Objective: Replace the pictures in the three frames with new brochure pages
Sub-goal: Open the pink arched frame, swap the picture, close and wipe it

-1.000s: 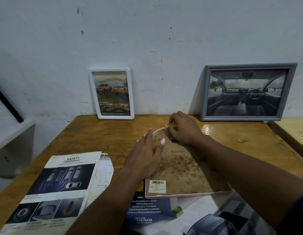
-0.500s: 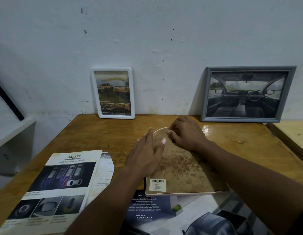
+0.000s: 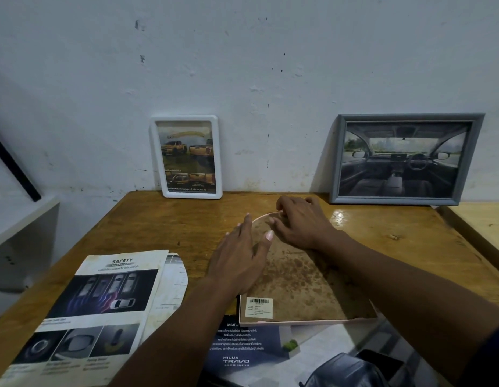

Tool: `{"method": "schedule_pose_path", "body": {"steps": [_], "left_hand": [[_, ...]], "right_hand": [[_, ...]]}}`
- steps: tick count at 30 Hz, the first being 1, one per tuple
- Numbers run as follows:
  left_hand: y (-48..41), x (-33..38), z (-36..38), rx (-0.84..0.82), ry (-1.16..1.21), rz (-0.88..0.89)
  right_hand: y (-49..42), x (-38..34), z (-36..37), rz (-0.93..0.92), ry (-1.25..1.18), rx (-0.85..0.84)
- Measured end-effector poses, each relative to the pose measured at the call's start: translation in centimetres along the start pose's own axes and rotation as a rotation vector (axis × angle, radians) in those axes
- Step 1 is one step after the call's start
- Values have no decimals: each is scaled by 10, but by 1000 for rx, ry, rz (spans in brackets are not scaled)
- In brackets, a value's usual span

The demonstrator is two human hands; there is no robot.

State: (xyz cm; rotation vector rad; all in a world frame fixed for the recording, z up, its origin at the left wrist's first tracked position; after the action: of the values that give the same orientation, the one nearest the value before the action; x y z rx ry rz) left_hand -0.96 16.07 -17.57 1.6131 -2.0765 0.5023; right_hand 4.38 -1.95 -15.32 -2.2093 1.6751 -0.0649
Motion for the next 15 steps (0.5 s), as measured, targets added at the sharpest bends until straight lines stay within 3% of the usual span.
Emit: {"method": "schedule_pose_path", "body": {"steps": [15], "left_hand": [[-2,-2,5,26,44,21]], "right_hand": [[-32,-2,9,144,-19,-39]]}}
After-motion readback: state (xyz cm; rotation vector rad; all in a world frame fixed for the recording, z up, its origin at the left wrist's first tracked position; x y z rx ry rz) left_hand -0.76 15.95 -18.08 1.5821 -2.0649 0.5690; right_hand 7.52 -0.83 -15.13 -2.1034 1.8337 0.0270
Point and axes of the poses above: each hand's wrist, its own y-axis away from the middle knuckle, its own z-axis out of the palm, x = y × z, the point moved 3 cm from there along -y, towards the middle knuckle
